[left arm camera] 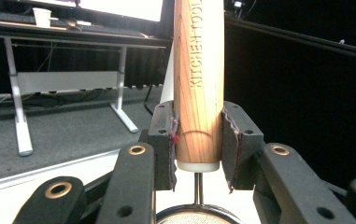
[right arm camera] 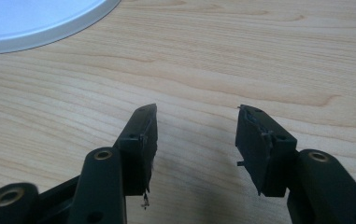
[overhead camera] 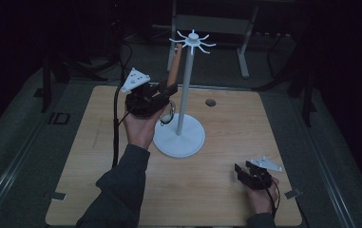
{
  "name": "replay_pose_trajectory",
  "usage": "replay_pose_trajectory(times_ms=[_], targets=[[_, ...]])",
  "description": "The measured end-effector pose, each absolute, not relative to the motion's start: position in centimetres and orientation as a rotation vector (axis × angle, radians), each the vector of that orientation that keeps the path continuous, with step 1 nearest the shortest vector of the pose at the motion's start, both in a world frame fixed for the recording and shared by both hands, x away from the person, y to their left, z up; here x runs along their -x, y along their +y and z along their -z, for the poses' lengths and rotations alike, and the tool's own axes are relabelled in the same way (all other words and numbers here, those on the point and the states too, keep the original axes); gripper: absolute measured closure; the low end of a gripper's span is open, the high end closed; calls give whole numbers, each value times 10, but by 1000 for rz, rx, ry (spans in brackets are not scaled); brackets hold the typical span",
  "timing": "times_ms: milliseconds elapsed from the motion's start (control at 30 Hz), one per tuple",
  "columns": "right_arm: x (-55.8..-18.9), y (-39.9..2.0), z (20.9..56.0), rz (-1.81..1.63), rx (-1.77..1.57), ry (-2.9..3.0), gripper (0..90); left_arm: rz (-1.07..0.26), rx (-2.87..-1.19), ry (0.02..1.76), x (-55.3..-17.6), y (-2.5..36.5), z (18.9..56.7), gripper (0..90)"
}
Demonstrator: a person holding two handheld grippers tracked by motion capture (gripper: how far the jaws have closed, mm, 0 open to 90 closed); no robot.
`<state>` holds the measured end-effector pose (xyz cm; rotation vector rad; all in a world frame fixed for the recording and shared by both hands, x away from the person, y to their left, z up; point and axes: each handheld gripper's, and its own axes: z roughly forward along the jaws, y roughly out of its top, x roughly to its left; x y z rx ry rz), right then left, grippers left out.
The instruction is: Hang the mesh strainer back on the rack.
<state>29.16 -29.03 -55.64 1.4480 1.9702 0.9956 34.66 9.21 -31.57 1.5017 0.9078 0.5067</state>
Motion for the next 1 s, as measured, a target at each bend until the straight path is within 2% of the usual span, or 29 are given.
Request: replay_pose_trajectory(times_ms=[200, 433, 1000], targets=[[-292, -291, 556, -997, -1448, 1969, 480, -512, -1518, 919, -349, 89, 316, 679], [-292, -292, 556, -995, -1451, 1962, 463, -509, -1486, 932, -349, 92, 318, 595], [-291, -292, 556, -986, -1455, 1956, 445, -521, -1497, 895, -340, 94, 316, 583]])
